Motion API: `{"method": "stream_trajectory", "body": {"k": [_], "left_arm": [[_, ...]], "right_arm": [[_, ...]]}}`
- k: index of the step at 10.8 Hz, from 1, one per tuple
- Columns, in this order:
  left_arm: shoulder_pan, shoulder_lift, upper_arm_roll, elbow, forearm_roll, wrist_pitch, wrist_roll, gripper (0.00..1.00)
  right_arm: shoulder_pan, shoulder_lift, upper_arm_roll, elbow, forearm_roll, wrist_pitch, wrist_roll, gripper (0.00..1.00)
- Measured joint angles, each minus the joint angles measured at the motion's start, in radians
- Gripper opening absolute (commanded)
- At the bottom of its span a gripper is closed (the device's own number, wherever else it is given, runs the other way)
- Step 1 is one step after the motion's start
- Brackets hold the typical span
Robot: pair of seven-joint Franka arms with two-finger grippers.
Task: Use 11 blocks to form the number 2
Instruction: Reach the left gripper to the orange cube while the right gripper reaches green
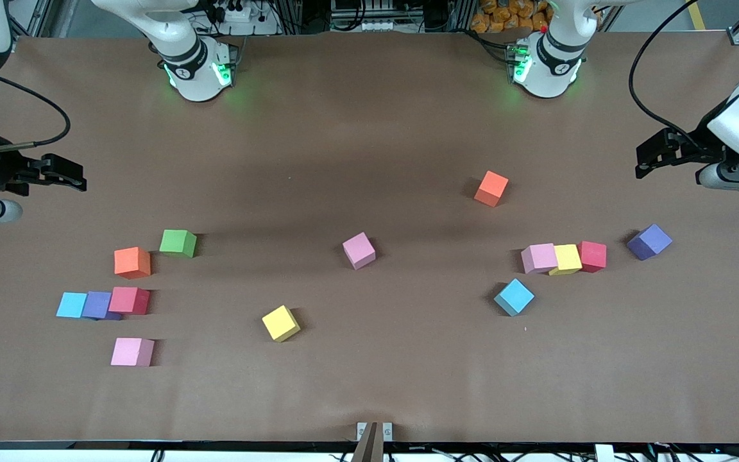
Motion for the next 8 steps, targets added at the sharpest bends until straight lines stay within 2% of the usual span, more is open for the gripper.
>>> {"method": "stream_trajectory", "body": {"k": [5, 8], "left_arm": [[-0.010, 0.021, -0.004, -0.005, 0.000, -0.002, 0.000, 1.00], [-0.014, 0.045, -0.072, -0.082, 0.000, 0.074, 0.002, 1.00]], "right_arm": [[0.000, 0.000, 0.000, 0.000, 0.005, 0.000, 0.001, 1.00], [-0.002, 0.007, -0.013, 0.000, 0.067, 0.001, 0.003, 1.00]]}}
